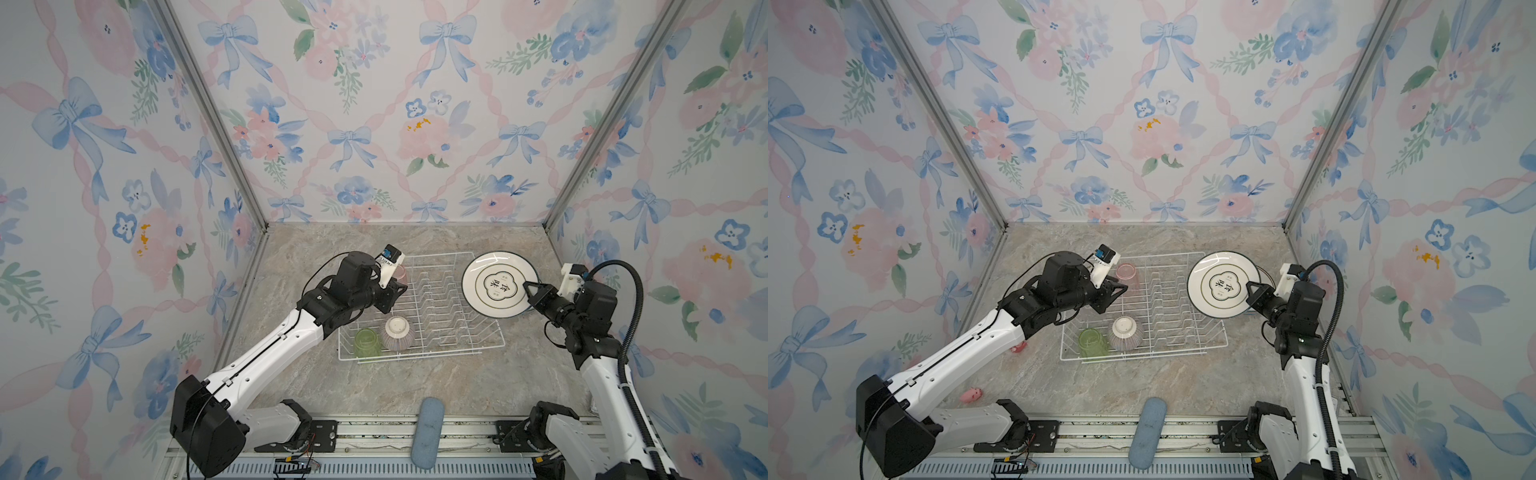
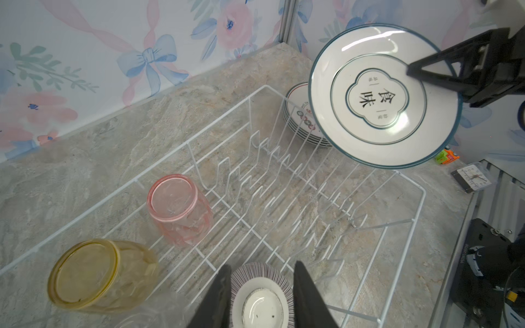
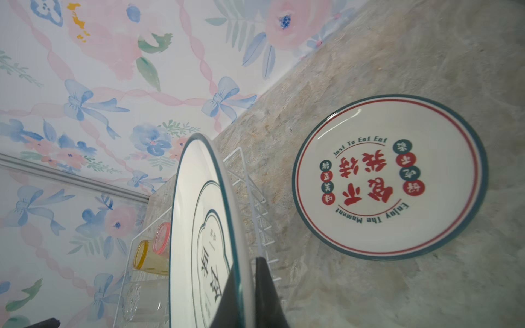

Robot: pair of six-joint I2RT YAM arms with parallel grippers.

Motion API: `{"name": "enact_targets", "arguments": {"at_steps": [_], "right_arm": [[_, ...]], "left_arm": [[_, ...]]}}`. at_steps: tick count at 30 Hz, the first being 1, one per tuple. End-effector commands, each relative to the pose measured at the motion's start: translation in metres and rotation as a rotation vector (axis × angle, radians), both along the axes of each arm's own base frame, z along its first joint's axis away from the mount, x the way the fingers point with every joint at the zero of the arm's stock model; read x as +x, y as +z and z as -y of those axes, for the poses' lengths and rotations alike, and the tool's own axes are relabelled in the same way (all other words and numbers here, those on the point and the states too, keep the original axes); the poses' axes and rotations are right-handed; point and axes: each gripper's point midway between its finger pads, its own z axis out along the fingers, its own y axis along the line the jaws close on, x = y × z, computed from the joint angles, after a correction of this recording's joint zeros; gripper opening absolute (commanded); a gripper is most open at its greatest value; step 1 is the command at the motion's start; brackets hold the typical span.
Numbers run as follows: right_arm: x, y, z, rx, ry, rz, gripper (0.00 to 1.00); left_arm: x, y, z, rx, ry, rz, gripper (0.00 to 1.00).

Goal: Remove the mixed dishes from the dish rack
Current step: 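Open the left gripper and carry the plate toward the stack with the right gripper, then lower the green-rimmed plate onto the red-lettered plate stack with the right gripper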

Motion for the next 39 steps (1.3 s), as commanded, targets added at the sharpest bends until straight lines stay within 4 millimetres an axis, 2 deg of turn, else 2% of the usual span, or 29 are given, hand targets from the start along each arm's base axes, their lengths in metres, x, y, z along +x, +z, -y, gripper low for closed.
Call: {"name": "enact_targets", "arguments": {"at_steps": [1, 8, 17, 29, 39], "right_arm": [[0.006, 0.016, 0.026, 0.007, -0.100, 0.038, 0.00], [0.013, -0.010, 0.067, 0.003, -0.243, -0.013, 0.00], [0.023, -0.038, 0.111, 0.007, -0.405, -0.047, 0.00], [0.040, -0.082, 0.124, 0.025, -0.433, -0.123, 0.00], [0.044, -0.089, 0.125, 0.011, -0.443, -0.128, 0.00]], "left_arm": [[-0.001, -0.016, -0.018, 0.065, 0.056, -0.011, 0.32], [-0.002, -0.032, -0.022, 0.089, 0.071, -0.044, 0.32], [0.000, -0.036, -0.019, 0.095, 0.063, -0.054, 0.32], [0.002, -0.039, -0.011, 0.089, 0.039, -0.075, 0.31], [0.003, -0.039, -0.010, 0.092, 0.038, -0.076, 0.30]]}}
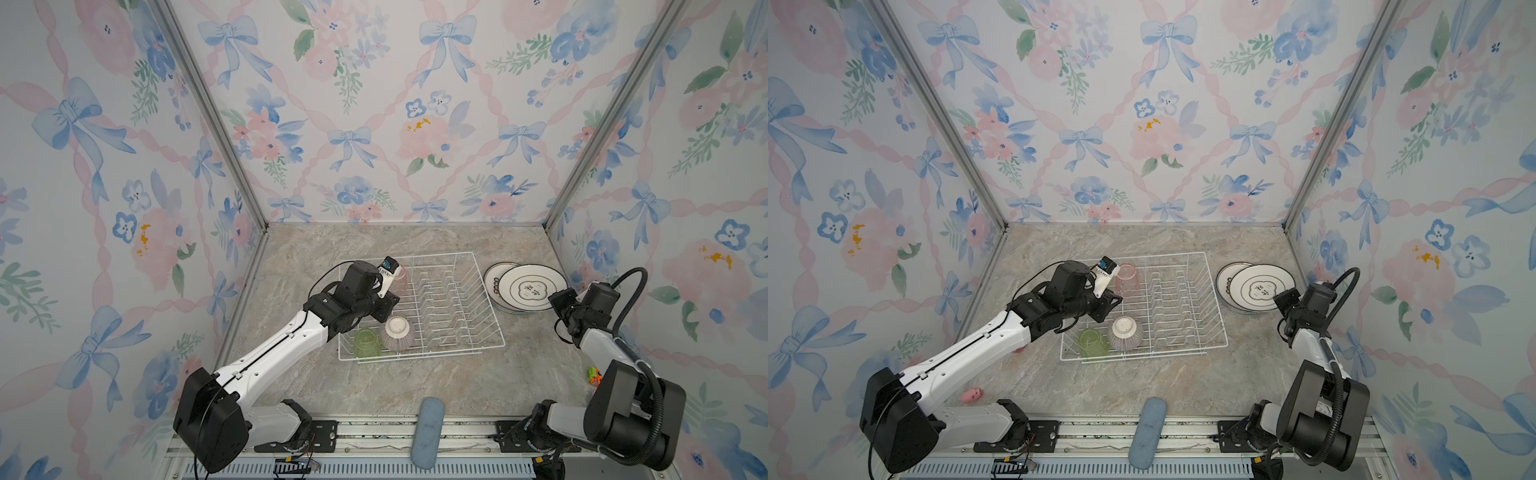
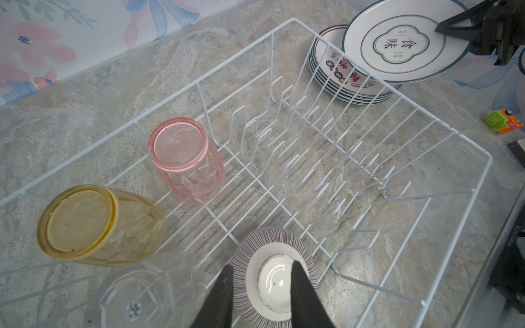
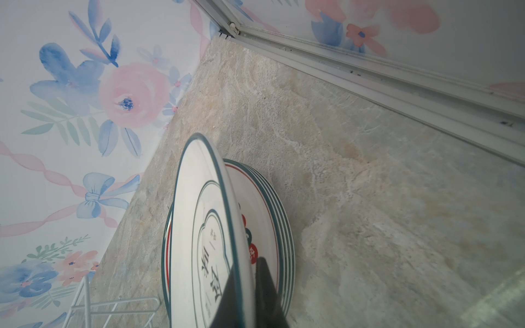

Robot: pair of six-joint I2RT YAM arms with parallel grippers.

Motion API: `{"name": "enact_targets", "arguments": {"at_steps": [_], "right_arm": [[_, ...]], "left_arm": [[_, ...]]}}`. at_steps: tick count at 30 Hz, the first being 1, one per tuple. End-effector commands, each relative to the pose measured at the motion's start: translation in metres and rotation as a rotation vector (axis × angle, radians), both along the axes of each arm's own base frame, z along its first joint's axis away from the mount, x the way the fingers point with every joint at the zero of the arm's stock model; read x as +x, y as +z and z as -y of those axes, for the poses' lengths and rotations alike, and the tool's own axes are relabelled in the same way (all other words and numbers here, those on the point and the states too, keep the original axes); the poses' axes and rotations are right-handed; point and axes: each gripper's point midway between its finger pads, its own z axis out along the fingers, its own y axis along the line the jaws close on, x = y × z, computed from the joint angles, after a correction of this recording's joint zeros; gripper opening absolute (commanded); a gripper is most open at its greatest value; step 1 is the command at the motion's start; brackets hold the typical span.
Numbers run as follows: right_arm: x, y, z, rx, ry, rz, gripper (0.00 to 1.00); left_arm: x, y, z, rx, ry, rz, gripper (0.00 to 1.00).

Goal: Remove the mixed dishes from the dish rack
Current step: 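Lower the green-rimmed plate onto the red-lettered plate stack with the right gripper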

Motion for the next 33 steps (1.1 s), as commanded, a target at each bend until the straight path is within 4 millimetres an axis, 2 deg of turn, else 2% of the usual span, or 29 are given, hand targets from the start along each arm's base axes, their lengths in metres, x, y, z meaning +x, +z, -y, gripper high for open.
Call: {"name": "enact_targets", "arguments": {"at_steps": [1, 26, 33], "right_arm": [[0.010, 0.010, 0.003, -0.024, -0.006, 0.053, 0.00], [0.021, -0.005, -0.005, -0.053, 0.016, 0.001, 0.00], [0.020, -0.011, -0.007, -0.057, 0.029, -0.027, 0.14]], "left_arm": [[0.005, 0.006, 0.002, -0.006, -0.004, 0.008, 0.29], [0.003, 0.007, 0.003, -0.008, -0.017, 0.005, 0.28], [0.002, 0.005, 0.003, -0.008, -0.021, 0.002, 0.28]]}}
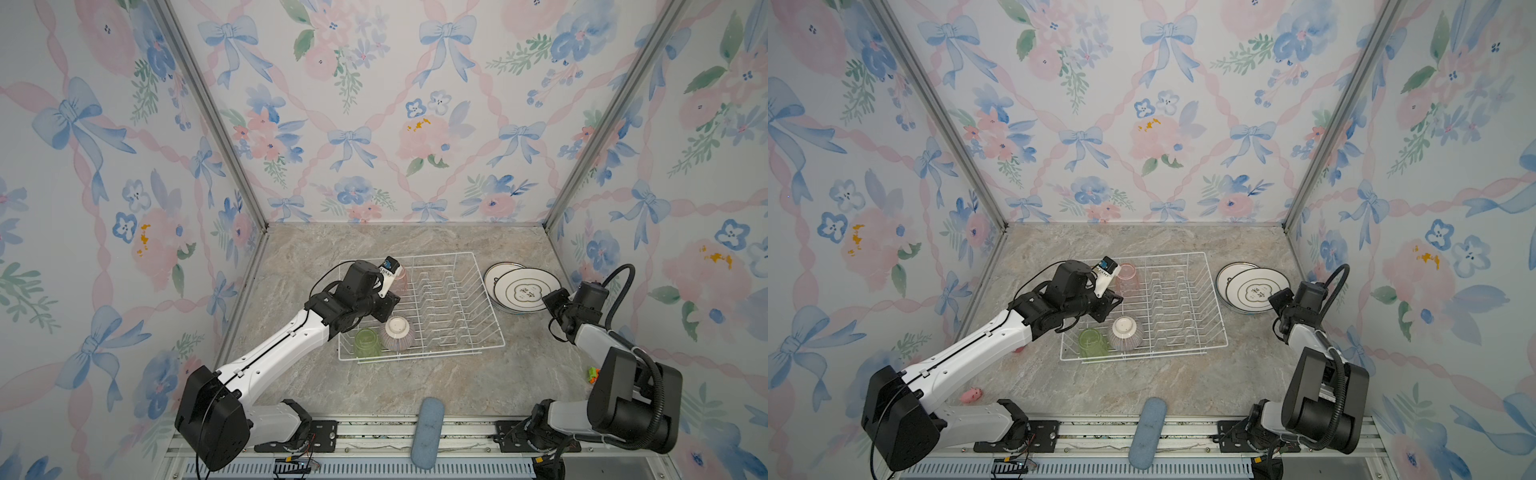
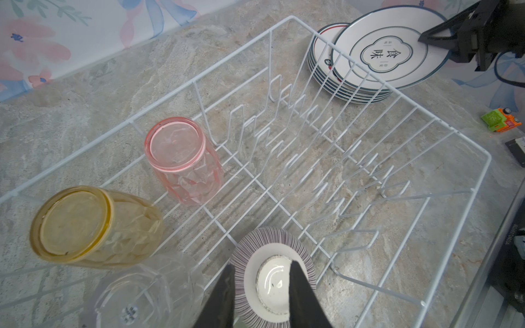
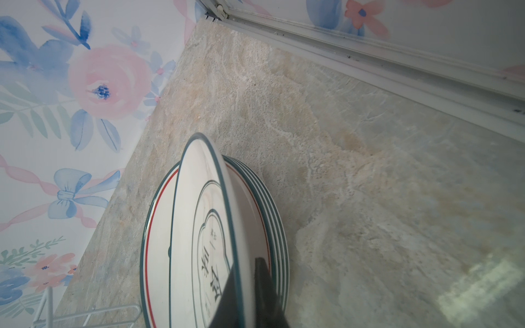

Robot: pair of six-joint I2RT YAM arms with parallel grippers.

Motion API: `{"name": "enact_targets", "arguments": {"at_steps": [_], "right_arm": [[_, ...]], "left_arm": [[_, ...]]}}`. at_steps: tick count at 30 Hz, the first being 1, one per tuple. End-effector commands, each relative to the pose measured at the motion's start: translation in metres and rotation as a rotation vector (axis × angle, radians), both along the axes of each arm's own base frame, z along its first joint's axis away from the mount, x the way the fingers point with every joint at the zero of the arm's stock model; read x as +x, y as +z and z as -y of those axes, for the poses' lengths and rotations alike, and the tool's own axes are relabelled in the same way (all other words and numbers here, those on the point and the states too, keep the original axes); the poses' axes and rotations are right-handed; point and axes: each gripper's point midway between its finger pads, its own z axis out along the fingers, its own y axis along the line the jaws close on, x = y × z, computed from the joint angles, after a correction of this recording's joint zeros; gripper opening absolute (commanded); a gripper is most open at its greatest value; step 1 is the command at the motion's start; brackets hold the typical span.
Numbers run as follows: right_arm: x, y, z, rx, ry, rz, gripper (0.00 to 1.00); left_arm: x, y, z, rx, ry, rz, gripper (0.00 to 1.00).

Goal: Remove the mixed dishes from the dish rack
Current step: 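Lower the green-rimmed plate onto the red-lettered plate stack with the right gripper, then open the right gripper and lift it off the stacked plate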

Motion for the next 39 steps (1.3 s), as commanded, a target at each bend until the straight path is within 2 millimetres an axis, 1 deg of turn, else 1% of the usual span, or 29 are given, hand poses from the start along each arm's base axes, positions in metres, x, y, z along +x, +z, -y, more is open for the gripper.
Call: {"name": "enact_targets", "arguments": {"at_steps": [1, 4, 14, 26, 39], "right_arm": [[0.010, 0.010, 0.001, -0.039, 0.019, 0.023, 0.16], [0.009, 0.007, 0.001, -0.047, 0.023, 0.005, 0.19], [0.000, -0.004, -0.001, -0.094, 0.048, -0.068, 0.21], [-0.001, -0.019, -0.001, -0.120, 0.065, -0.137, 0.23], [0.002, -0.021, -0.004, -0.128, 0.077, -0.152, 0.28]], "left_arm": [[0.001, 0.007, 0.001, -0.006, -0.015, 0.010, 0.28], [0.000, 0.005, 0.000, -0.003, -0.016, 0.006, 0.28], [-0.002, 0.001, 0.000, 0.003, -0.024, 0.000, 0.28], [-0.004, -0.002, -0.001, 0.008, -0.030, -0.006, 0.28], [-0.006, -0.005, -0.003, 0.018, -0.028, -0.011, 0.30]]}}
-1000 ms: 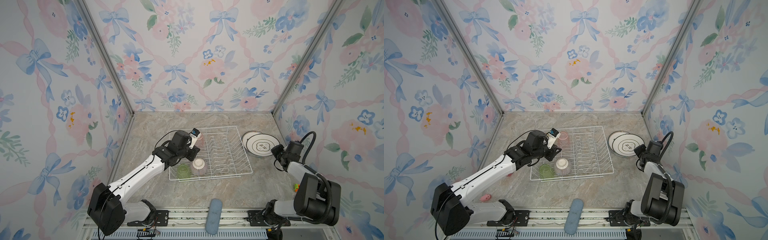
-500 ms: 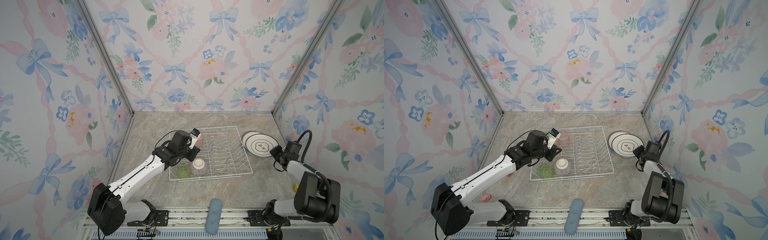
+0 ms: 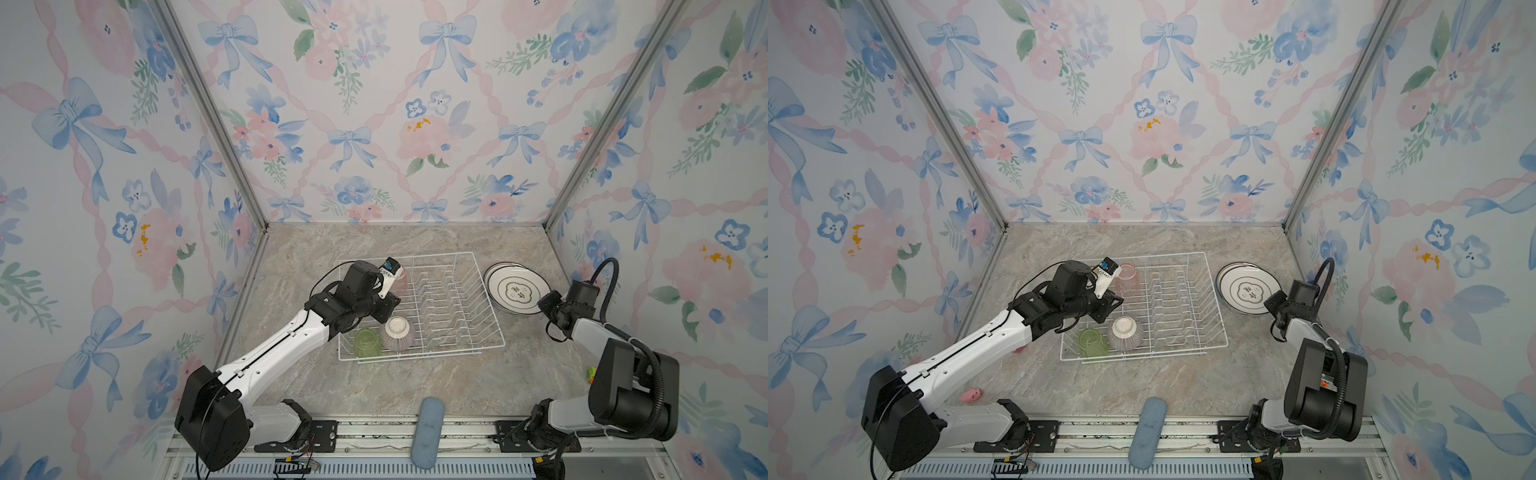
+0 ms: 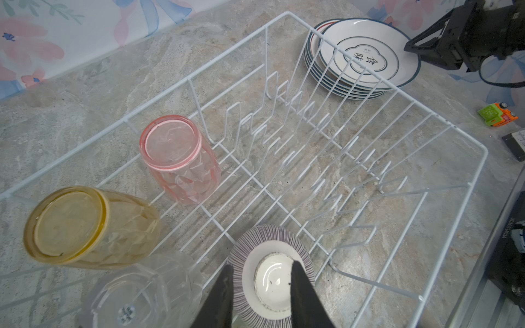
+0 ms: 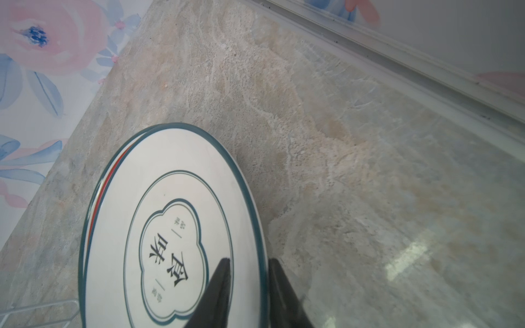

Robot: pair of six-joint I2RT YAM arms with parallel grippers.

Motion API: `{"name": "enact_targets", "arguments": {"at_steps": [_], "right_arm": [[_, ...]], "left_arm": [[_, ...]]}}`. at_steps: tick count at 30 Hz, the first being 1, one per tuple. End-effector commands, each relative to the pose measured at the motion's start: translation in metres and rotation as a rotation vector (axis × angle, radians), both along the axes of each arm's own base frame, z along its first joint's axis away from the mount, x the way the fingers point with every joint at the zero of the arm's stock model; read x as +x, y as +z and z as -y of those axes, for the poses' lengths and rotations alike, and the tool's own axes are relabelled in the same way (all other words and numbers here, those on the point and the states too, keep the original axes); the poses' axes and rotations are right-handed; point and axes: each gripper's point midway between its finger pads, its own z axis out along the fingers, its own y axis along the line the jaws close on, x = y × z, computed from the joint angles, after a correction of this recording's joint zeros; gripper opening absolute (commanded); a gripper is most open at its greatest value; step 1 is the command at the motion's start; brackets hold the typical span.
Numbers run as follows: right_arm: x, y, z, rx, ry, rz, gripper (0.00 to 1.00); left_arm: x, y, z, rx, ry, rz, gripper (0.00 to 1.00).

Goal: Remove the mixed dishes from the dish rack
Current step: 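Open the right gripper and lift it off the stacked plate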

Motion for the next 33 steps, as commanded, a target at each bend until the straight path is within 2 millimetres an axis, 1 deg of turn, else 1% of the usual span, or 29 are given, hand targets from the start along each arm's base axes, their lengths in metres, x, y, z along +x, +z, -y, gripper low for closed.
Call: {"name": "enact_targets", "arguments": {"at_steps": [1, 6, 7, 9, 12, 14, 17, 20, 23, 26, 29, 33], "right_arm": [[0.006, 0.003, 0.000, -0.019, 0.014, -0.008, 0.30], [0.007, 0.001, 0.000, -0.018, 0.015, -0.014, 0.35], [0.007, 0.000, 0.000, -0.019, 0.014, -0.016, 0.38], [0.007, -0.001, 0.000, -0.019, 0.015, -0.022, 0.47], [0.008, -0.001, 0.000, -0.021, 0.016, -0.025, 0.54], [0.007, 0.001, 0.000, -0.026, 0.016, -0.023, 0.55], [0.005, 0.008, 0.000, -0.041, 0.014, -0.011, 0.56], [0.003, 0.021, -0.001, -0.059, 0.017, 0.006, 0.56], [-0.001, 0.041, -0.005, -0.090, 0.030, 0.033, 0.58], [-0.005, 0.067, -0.014, -0.131, 0.068, 0.061, 0.62], [-0.011, 0.093, -0.033, -0.172, 0.147, 0.081, 0.65], [-0.027, 0.124, -0.068, -0.231, 0.274, 0.106, 0.67]], "left_arm": [[-0.003, -0.004, -0.004, 0.015, -0.012, -0.007, 0.31], [-0.003, -0.005, -0.005, 0.019, -0.010, -0.009, 0.33], [-0.003, -0.006, -0.005, 0.020, -0.010, -0.009, 0.33], [-0.004, -0.007, -0.005, 0.023, -0.010, -0.011, 0.34], [-0.004, -0.008, -0.006, 0.027, -0.009, -0.012, 0.36], [-0.004, -0.010, -0.006, 0.031, -0.008, -0.013, 0.36], [-0.004, -0.013, -0.008, 0.044, -0.001, -0.018, 0.36], [-0.003, -0.017, -0.012, 0.065, 0.016, -0.021, 0.36], [-0.003, -0.020, -0.015, 0.079, 0.025, -0.023, 0.36], [-0.003, -0.020, -0.018, 0.085, 0.032, -0.022, 0.36], [-0.006, -0.021, -0.019, 0.088, 0.034, -0.033, 0.36], [-0.010, -0.029, -0.025, 0.120, 0.050, -0.070, 0.35]]}}
